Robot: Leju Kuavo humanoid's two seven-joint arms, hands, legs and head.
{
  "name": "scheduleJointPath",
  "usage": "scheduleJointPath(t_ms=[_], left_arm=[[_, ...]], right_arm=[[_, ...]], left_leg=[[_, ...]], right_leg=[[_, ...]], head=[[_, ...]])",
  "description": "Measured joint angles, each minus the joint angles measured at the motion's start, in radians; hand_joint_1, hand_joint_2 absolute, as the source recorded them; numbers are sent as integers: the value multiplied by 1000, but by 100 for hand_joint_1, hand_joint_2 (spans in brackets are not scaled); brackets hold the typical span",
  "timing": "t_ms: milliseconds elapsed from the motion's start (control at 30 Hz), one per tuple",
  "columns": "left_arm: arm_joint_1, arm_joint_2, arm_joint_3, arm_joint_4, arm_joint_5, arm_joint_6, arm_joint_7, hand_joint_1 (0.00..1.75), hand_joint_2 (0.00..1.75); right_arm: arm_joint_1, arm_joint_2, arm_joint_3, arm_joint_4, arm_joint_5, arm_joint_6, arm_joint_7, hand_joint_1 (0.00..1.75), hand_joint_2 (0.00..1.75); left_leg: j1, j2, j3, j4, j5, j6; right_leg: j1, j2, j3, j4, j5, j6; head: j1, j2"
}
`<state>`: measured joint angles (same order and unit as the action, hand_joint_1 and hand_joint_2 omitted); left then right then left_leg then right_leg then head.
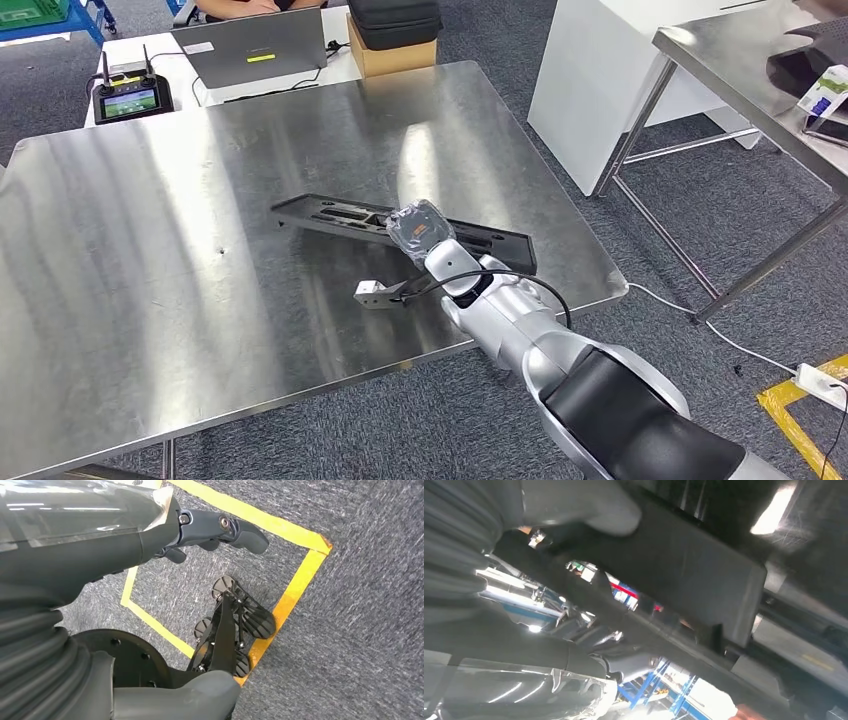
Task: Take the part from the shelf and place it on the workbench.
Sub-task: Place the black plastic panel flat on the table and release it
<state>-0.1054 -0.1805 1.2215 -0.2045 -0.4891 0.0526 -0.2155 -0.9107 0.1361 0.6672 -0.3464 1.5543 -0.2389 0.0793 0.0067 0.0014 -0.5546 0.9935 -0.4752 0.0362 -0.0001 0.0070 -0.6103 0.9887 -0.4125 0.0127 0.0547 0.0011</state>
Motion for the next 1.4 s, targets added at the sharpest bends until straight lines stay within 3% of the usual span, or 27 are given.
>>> scheduleJointPath(t_ms=[600,767,900,967,1100,1267,1400], left_arm=[[1,1,0,0,4,-67,10,0,0],[1,1,0,0,8,-85,16,0,0],[1,0,6,0,24,-84,5,0,0],[1,-2,11,0,32,-77,-2,0,0],[2,-6,19,0,42,-55,-9,0,0],[5,-10,39,0,67,-31,-19,0,0],[6,-10,57,0,81,-31,-26,0,0]], right_arm=[[12,-30,-7,14,-34,-20,5,0,175],[31,-35,-52,1,-123,-138,-49,0,175],[100,-37,-150,-115,-344,-389,-213,0,175],[166,-37,-223,-238,-469,-442,-323,0,175],[298,-40,-329,-466,-680,-452,-459,0,175],[586,-58,-404,-876,-1181,-385,-680,0,175],[762,-70,-432,-1105,-1295,-328,-739,0,175]], left_leg=[[-6,0,2,1,0,1],[-6,0,2,1,0,1],[-6,-1,3,1,0,1],[-6,-2,3,1,0,1],[-6,-3,3,1,-1,1],[-6,-7,4,1,-4,1],[-6,-5,3,1,-6,1]], right_leg=[[-6,0,3,0,0,1],[-6,0,3,0,0,1],[-6,-1,3,0,0,1],[-5,-1,3,0,0,1],[-5,-3,3,0,-1,1],[-6,-9,6,-1,-4,4],[-6,-6,6,-1,-4,4]], head=[[0,0],[0,0],[0,0],[0,0],[0,0],[0,0],[0,0]])
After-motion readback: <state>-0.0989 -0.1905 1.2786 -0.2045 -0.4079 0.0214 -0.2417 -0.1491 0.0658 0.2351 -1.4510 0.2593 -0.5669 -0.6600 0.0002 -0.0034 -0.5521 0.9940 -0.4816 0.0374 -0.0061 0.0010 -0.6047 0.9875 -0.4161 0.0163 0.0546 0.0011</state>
